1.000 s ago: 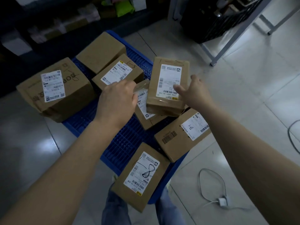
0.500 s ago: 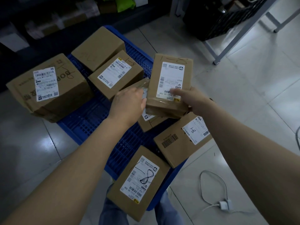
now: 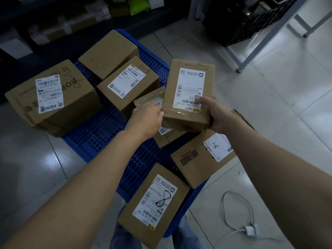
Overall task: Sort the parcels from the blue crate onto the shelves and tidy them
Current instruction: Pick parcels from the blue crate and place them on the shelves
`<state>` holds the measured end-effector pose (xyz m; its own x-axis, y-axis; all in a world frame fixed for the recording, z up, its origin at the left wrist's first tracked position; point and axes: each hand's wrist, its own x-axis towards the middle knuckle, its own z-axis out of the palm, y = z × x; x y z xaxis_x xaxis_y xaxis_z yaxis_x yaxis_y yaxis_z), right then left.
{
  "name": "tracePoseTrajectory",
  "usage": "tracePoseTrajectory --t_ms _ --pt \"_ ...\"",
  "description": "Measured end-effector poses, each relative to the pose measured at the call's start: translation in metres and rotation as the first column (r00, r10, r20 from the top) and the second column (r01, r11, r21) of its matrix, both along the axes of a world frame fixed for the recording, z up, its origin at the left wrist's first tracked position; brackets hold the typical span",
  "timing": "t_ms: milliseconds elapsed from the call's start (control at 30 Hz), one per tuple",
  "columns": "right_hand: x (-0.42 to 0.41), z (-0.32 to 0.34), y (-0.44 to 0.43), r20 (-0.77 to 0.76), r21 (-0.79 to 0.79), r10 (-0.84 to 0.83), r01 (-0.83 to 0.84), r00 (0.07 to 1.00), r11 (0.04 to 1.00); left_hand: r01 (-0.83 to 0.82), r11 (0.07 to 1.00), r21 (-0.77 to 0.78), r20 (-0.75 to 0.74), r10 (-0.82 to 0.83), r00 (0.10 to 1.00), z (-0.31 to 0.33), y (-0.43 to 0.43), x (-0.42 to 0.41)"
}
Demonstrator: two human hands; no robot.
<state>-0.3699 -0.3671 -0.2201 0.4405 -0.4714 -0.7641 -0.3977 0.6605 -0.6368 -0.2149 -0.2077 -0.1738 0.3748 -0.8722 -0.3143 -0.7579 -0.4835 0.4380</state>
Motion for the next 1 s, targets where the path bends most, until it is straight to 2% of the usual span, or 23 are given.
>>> tracePoseTrajectory --t_ms 267,400,700,800,867,1000 --pt "-0.003 -0.002 -0.002 0.012 0.07 -0.058 0.057 0.998 0.996 -0.098 0.993 -0.066 -0.155 0.087 0.984 0.0 0.002 -0.002" --pt "0.002 0.0 0.005 0.069 0.107 -0.062 0.055 0.996 0.993 -0.128 0.99 -0.054 -0.185 0.116 0.976 0.0 0.005 -0.005" --pt "0.007 0.002 0.012 0.066 0.123 -0.075 0.066 0.995 0.99 -0.216 0.973 -0.074 -0.225 0.195 0.955 0.004 0.015 -0.007" --pt "0.005 0.003 0.014 0.107 0.183 -0.093 0.073 0.99 0.98 -0.238 0.966 -0.105 -0.215 0.212 0.953 0.01 0.013 -0.003" --pt "0.006 0.001 0.017 0.1 0.207 -0.131 0.108 0.986 0.972 -0.258 0.959 -0.114 -0.228 0.228 0.947 0.011 0.013 0.001" --pt "0.012 0.003 0.02 0.048 0.158 -0.123 0.114 0.991 0.981 -0.288 0.949 -0.128 -0.254 0.249 0.934 0.009 0.015 0.005"
